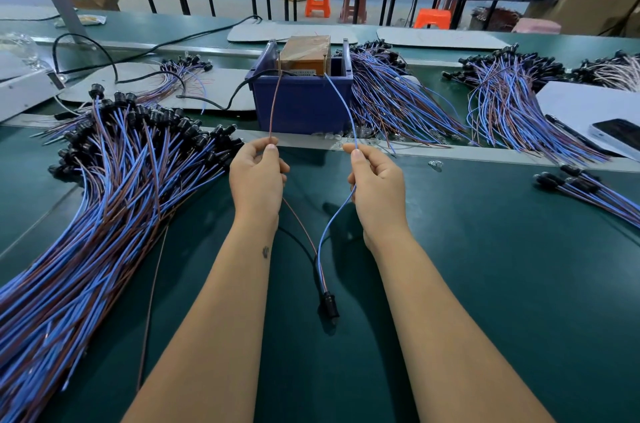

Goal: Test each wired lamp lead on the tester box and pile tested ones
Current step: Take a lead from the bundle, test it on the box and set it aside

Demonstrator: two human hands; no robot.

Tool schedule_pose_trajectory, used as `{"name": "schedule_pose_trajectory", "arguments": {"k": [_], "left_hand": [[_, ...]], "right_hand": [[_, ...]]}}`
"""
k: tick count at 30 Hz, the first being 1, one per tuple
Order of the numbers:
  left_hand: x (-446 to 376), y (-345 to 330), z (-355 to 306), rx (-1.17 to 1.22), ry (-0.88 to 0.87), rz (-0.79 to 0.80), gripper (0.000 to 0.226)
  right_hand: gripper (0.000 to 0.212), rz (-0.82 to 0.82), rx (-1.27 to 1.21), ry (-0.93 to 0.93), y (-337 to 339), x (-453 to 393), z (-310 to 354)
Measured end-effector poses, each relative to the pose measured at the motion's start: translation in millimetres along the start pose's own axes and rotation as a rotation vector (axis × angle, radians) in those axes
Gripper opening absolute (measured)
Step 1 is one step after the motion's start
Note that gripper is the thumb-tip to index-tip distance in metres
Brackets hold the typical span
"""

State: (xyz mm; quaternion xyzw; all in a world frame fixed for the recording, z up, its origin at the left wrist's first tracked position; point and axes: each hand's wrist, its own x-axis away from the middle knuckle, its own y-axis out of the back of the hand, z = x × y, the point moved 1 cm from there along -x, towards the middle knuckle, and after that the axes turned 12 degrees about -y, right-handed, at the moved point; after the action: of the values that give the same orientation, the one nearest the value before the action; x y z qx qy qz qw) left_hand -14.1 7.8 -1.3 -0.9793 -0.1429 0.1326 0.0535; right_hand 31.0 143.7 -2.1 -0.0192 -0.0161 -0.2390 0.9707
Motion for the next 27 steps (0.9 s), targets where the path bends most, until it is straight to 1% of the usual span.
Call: {"name": "schedule_pose_trajectory", "arguments": {"k": [5,27], "left_hand": [[0.6,0.5,-2.1,0.021,0.013,-0.026,0.018],[1.4,0.7,-2.5,0.008,0.019,-0.022,0.018]], "right_hand": [[0.024,0.012,0.008,0.001,1.0,0.8,0.2],[0.024,0.014,0.025,-0.013,0.3,0.6,0.7]]}}
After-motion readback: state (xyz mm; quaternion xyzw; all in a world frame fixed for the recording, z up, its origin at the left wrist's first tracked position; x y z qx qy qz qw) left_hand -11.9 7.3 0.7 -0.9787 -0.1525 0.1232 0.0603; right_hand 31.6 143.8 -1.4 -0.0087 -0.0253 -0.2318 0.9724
